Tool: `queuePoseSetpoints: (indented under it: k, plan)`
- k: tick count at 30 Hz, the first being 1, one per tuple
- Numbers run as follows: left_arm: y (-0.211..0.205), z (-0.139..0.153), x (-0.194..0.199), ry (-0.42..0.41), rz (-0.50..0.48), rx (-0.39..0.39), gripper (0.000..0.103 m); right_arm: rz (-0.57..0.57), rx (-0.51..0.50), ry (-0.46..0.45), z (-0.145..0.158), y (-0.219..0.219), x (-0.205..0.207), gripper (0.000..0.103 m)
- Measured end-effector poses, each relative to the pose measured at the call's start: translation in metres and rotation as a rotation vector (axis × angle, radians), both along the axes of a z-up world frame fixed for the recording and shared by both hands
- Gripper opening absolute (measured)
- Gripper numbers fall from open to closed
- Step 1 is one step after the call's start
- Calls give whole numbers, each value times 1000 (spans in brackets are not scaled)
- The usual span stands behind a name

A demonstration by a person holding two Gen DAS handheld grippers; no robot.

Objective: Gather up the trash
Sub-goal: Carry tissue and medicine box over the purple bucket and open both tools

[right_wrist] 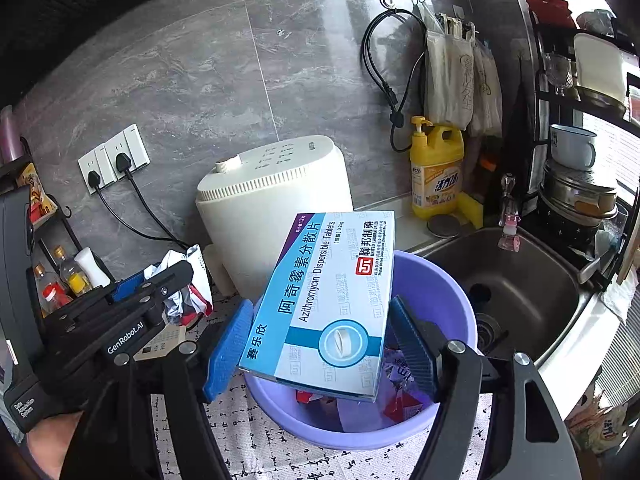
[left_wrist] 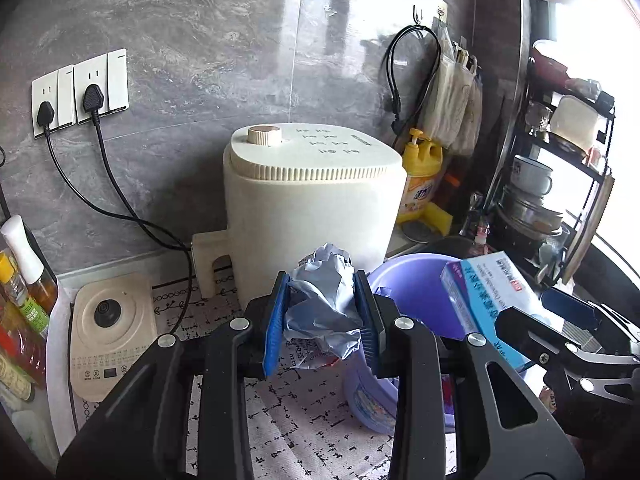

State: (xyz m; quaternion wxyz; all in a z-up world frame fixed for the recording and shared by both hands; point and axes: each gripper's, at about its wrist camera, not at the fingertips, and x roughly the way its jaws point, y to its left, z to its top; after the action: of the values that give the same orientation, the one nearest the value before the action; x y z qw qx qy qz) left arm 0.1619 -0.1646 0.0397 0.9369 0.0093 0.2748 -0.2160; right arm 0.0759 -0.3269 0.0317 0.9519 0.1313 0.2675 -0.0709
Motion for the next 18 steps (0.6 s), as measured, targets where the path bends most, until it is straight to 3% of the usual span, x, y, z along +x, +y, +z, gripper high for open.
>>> queuePoseSetpoints:
  k: [2,18]
  plan:
    - [-6,1,0,-2,-12,-4,32,-24,4,-4,0,-10,-3,89]
    - [-70,-2,-11,11,-156,-8,32,-146,15,-2,0,-59,-46,88]
